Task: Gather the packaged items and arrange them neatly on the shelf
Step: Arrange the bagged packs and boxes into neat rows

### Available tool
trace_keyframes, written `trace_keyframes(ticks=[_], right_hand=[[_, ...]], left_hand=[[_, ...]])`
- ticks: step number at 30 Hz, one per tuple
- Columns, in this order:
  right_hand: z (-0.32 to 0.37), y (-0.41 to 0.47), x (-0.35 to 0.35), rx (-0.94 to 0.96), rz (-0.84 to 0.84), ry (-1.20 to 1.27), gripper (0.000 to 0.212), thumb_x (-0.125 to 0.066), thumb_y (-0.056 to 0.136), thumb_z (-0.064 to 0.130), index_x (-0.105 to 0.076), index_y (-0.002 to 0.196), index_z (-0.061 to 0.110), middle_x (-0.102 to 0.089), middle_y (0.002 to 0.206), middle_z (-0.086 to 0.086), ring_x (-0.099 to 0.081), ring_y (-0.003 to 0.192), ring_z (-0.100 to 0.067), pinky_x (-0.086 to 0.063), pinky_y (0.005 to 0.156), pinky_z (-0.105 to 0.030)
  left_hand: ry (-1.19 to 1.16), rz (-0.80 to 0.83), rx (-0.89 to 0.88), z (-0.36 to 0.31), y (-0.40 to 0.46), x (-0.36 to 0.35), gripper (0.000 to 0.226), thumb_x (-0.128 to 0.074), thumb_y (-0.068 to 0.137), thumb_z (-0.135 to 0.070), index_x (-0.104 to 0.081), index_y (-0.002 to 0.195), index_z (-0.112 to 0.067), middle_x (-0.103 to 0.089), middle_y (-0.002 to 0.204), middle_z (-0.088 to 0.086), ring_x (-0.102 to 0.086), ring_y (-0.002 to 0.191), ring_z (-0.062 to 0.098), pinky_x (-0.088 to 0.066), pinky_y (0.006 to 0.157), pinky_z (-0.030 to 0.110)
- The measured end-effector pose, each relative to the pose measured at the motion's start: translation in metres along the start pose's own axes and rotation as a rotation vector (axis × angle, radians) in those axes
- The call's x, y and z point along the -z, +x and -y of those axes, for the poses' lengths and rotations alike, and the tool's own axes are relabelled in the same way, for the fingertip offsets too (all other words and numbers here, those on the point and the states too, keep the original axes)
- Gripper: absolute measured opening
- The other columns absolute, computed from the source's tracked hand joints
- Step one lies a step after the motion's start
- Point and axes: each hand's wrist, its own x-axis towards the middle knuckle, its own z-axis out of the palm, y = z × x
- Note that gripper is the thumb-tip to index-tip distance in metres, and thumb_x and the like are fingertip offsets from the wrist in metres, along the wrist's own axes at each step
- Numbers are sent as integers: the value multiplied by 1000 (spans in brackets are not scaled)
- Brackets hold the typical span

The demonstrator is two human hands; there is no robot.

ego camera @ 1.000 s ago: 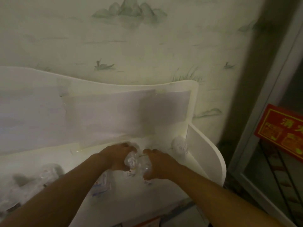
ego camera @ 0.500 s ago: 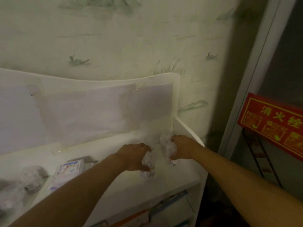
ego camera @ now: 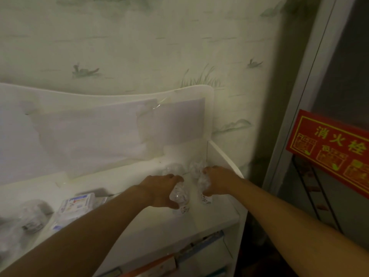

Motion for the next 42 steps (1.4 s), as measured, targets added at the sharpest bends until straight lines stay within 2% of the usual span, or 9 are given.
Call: trace_keyframes(ticks=[4,16,23,27,30,36,42], right_hand=[[1,1,-1,12,-6,-1,82,-78,69,48,-42,138,22,-53,130,-5,-58,111,-27,-53,90,-40],[4,-4,3,-8,52,-64,91,-76,74,50,-31,147,20,-47,139,-8,-54,120,-28,-51,95,-42],[3,-5,-1,-6,44,-57,90,-75,75,51,-31,147,21,-48,138,-8,-54,121,-27,-50,97,-41],[4,-8,4,-4,40,-41,100,-72,75,59,-21,152,23,-40,147,-9,-48,128,-29,-44,103,-40],[9,-11,20,8,-10,-19,91,-65,80,62,-26,151,22,-39,148,-10,-45,131,-28,-41,106,-38],[59,-6,62,129,-162,-14,63,-64,86,51,-45,140,24,-51,139,-4,-50,125,-22,-42,103,-35],[143,5,58,331,-221,-12,47,-61,90,45,-53,132,26,-58,131,2,-51,123,-18,-39,100,-31]], left_hand=[[11,12,-2,0,0,1,85,-63,76,-66,-23,145,-36,-41,146,-9,-50,125,21,-44,99,39],[39,25,14,1,-2,3,85,-64,78,-62,-23,147,-34,-40,148,-6,-50,125,24,-44,100,39],[33,11,30,1,-2,-1,85,-63,80,-61,-21,148,-31,-39,149,-3,-50,126,26,-44,100,41],[80,-25,32,-3,0,-4,88,-63,79,-63,-22,148,-27,-39,149,0,-49,127,26,-45,102,44],[50,-18,32,-2,0,-3,91,-60,77,-68,-20,149,-29,-35,152,-1,-47,129,26,-44,102,46],[23,-158,31,30,-21,16,62,-45,89,-63,-34,142,-32,-47,142,-1,-50,124,24,-46,99,42],[-16,-216,212,97,-78,12,49,-44,94,-52,-42,138,-32,-48,141,-4,-48,126,20,-43,103,38]])
